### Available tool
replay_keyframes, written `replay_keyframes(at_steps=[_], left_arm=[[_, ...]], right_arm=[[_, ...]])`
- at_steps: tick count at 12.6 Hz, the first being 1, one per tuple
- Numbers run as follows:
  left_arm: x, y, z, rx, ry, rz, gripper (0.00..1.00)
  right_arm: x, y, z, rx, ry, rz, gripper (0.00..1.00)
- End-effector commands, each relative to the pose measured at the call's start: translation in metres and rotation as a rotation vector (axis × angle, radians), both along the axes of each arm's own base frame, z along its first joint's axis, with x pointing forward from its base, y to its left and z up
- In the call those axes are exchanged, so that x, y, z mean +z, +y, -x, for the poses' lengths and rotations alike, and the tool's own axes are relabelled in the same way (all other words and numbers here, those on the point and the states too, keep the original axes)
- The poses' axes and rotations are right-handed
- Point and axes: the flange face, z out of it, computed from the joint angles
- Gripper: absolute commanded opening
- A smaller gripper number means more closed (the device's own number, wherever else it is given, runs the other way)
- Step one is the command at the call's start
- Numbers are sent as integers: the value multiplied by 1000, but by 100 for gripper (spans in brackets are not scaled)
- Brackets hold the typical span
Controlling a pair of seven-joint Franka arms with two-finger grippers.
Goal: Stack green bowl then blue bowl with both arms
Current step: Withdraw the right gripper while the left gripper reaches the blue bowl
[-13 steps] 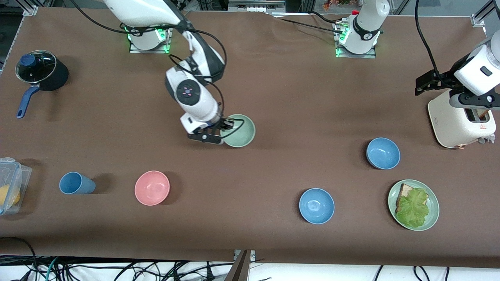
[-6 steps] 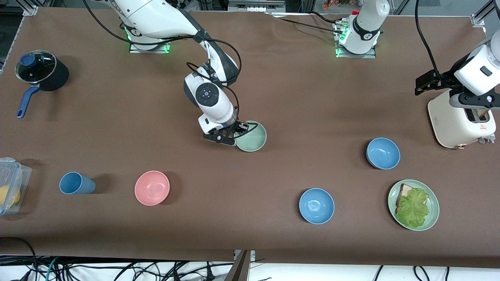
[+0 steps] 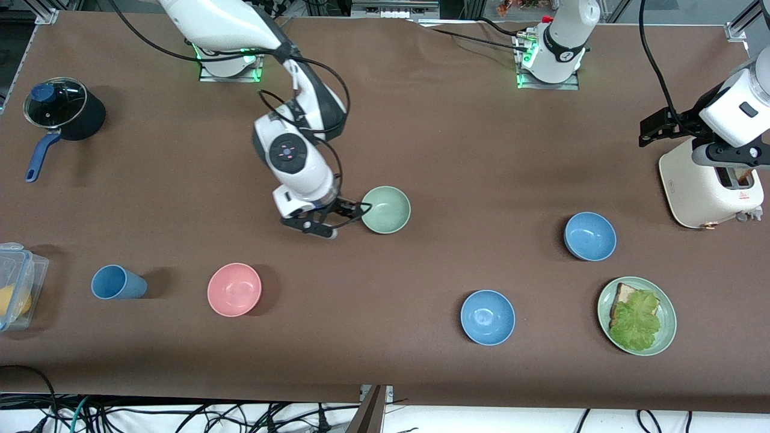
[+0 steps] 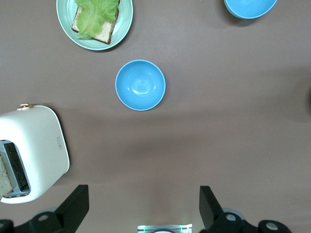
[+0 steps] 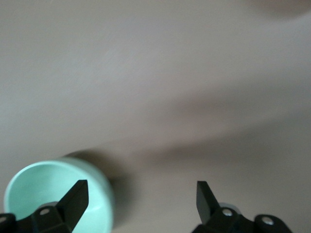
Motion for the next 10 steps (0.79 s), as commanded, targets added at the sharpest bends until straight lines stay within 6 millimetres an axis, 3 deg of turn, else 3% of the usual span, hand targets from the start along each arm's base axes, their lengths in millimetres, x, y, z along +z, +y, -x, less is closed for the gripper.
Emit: replay_keyframes(at_steps=[1,2,5,6,8,10], left_arm=[[-5,0,-2,2,26,28,100],[-21,11,-8,16,58,30,100],[-74,41,-36,19,100,36,100],[-104,49,-50,10,87,32,100],[-171,94,-67,-63,-22,42,100],[-232,103,-64,-81,-90,39,100]], right_arm=[[42,-65,-19,104,-8,42,99],[60,-89,-28,147,-35,45,99],[114,-139,-31,197,-45,41,99],[133,-153,-27,200,-39,38,99],[172,-188,-19,227,-25,29,99],[195,-215,-11,264,-5,19,99]])
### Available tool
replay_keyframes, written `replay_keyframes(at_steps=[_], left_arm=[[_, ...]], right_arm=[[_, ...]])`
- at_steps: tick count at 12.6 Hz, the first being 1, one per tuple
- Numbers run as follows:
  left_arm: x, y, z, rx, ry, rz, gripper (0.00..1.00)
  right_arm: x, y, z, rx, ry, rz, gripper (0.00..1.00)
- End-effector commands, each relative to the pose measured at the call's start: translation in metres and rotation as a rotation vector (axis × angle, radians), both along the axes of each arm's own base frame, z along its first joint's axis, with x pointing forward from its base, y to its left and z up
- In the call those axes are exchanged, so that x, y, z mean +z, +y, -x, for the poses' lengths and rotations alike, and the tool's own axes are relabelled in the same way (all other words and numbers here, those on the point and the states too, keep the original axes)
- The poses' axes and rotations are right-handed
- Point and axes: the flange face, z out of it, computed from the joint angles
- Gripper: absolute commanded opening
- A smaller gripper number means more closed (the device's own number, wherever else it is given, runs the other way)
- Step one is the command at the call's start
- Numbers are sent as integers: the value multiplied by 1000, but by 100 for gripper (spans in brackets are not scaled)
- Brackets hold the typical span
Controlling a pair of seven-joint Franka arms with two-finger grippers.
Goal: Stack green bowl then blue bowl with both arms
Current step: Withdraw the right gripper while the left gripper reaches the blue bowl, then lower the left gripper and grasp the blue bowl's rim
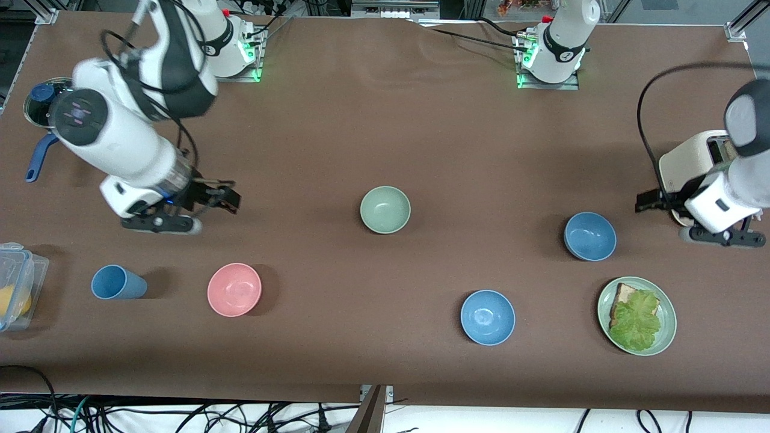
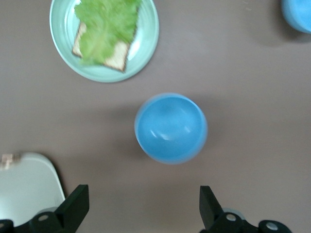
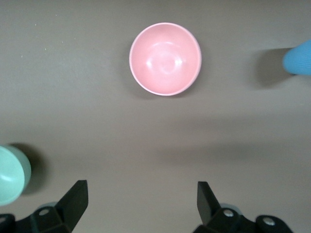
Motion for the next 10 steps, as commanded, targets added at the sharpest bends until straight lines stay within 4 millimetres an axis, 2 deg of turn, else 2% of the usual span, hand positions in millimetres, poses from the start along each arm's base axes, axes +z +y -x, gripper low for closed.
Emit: replay_keyframes(at_steps=[1,3,4,6,7,8,9,10], left_arm=[[-69,8,15,-36,-72,2,100],[-126,6,25,-35,-107,1,100],[-145,5,29,-35,-112,2,100],[-171,5,30,-36,-109,5,100],[-177,5,29,-35,-105,7,95],[-178,5,28,-36,-105,7,76],[-181,4,28,-39,-100,8,47],[-187,5,28,-34,-93,11,30]], right_arm=[[28,-26,20,43,38,-24,99],[47,-33,27,38,39,-35,99],[56,-43,32,32,42,-43,99],[72,-49,40,43,35,-49,99],[79,-52,43,50,21,-32,99],[85,-57,45,56,11,-30,99],[89,-59,47,91,2,-29,99],[90,-66,45,99,-2,-30,99]])
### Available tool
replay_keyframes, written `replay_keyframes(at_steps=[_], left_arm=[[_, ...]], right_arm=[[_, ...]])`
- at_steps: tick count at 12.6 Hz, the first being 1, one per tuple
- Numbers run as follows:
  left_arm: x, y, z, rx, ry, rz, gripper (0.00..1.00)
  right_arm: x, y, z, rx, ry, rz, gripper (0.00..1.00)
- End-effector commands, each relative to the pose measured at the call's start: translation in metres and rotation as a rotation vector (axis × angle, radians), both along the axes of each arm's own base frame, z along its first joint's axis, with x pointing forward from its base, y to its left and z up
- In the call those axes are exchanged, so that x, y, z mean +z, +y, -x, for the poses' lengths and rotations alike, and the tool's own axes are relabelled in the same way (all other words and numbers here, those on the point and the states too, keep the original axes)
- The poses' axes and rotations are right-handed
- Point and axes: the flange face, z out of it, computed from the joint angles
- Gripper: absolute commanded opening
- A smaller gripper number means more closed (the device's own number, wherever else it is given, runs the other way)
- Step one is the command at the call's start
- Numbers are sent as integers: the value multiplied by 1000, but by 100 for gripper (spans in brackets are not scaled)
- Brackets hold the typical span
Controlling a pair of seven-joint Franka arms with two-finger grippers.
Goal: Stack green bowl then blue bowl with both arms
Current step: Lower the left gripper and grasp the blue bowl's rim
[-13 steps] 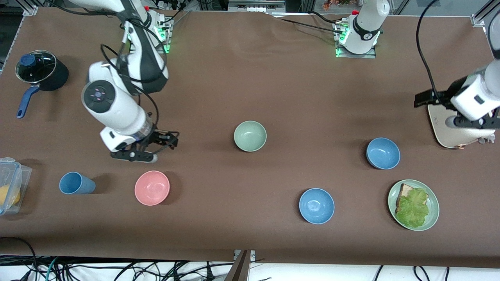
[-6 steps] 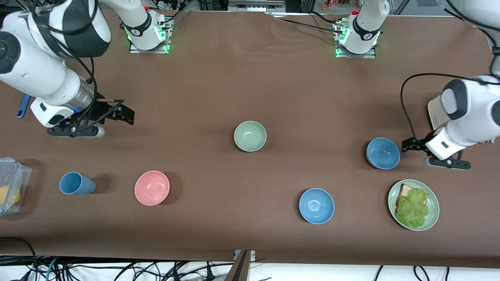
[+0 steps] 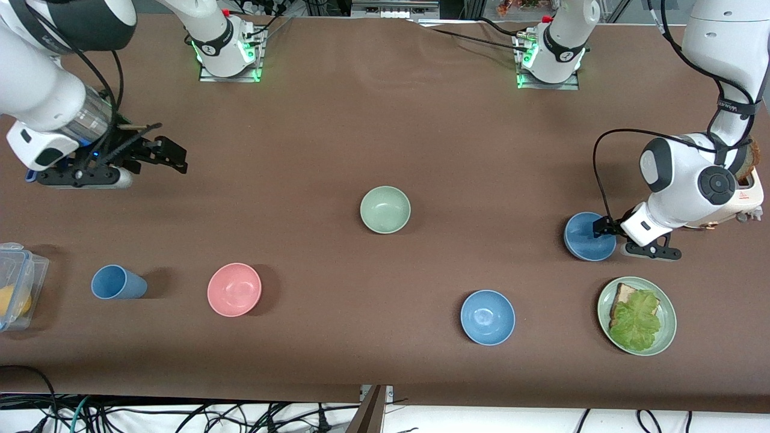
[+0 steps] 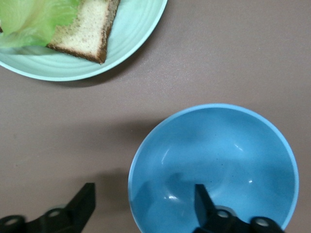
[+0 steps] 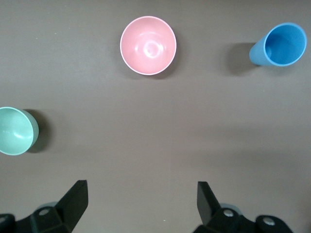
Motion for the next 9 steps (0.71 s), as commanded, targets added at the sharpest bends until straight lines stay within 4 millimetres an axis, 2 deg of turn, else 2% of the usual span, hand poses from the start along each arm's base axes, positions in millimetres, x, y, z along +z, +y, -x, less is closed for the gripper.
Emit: replay_keyframes(at_steps=[1,2,5,7,9], left_arm=[[-5,2,-6,-17,-10,3,11],[-7,4,-6,-18,-7,4,0],[-4,1,-7,-28,-8,2,0],[12,0,-13,-22,-10,3,0],[40,-13,-22,-37,30,16,0]], right_arm=[[8,-15,7,44,-9,10,99],[9,-17,7,47,-11,11,99],[21,-22,10,47,25,14,99],[37,-24,7,50,43,14,99],[39,-23,5,48,52,19,99]])
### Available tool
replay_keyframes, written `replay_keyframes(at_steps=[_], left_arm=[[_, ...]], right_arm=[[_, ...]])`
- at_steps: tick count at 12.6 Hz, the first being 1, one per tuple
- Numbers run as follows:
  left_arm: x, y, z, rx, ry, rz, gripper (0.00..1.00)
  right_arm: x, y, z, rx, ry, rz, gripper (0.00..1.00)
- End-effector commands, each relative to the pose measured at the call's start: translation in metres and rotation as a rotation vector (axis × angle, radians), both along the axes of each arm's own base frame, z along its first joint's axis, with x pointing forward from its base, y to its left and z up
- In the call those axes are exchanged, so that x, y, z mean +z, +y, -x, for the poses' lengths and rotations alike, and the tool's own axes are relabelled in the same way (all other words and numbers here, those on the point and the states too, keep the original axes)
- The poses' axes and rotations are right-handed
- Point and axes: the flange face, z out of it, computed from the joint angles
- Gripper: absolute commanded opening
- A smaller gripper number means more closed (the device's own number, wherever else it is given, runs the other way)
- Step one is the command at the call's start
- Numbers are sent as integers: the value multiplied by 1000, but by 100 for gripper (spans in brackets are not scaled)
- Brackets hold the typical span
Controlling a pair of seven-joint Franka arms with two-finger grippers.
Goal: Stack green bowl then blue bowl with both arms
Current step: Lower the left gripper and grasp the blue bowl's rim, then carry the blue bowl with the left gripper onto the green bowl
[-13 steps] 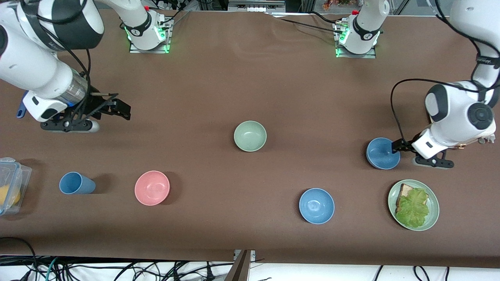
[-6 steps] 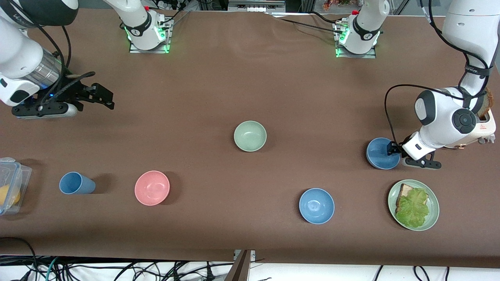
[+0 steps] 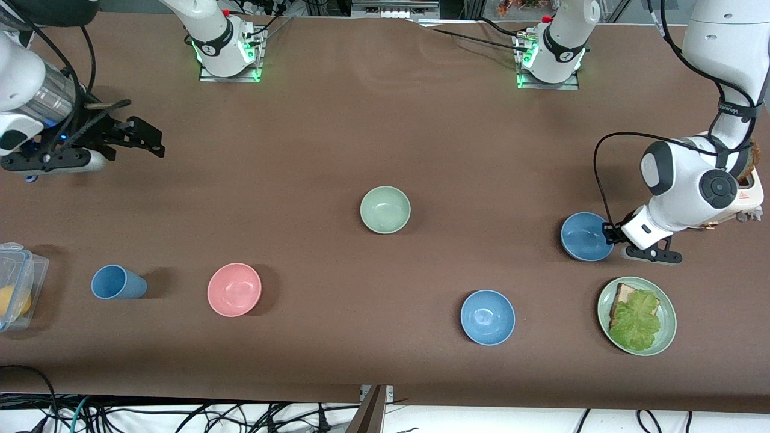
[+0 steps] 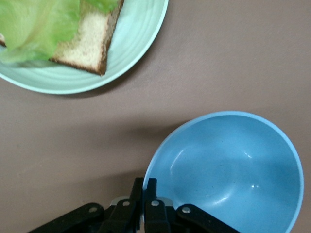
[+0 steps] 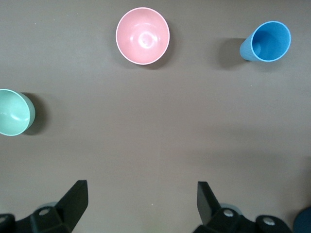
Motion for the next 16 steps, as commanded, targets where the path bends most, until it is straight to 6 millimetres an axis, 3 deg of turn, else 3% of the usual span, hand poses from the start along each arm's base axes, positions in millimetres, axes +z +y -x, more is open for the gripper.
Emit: replay_keyframes(at_steps=[1,2,4,7,10,12,13,16], left_arm=[[46,-26,-17,-35,55,31,0],[64,-41,-23,-21,87,41,0],[96,-90,-34,-20,123,67,0],[116,-190,-30,40,136,89,0],[121,-304,-6,136,145,71,0],[113,-376,10,183,152,68,0],[107,-402,18,196,155,72,0],[88,-457,29,248,113,124,0]], right_arm=[[7,-1,-3,16,18,18,99],[7,-4,-4,13,16,24,99],[17,-8,-4,3,-11,23,99],[21,-15,-8,-11,-25,24,99],[25,-5,-4,-7,-28,23,99],[23,-11,-7,-13,-29,22,99],[22,-13,-8,-14,-30,24,99],[23,-14,-8,-16,-33,23,99]])
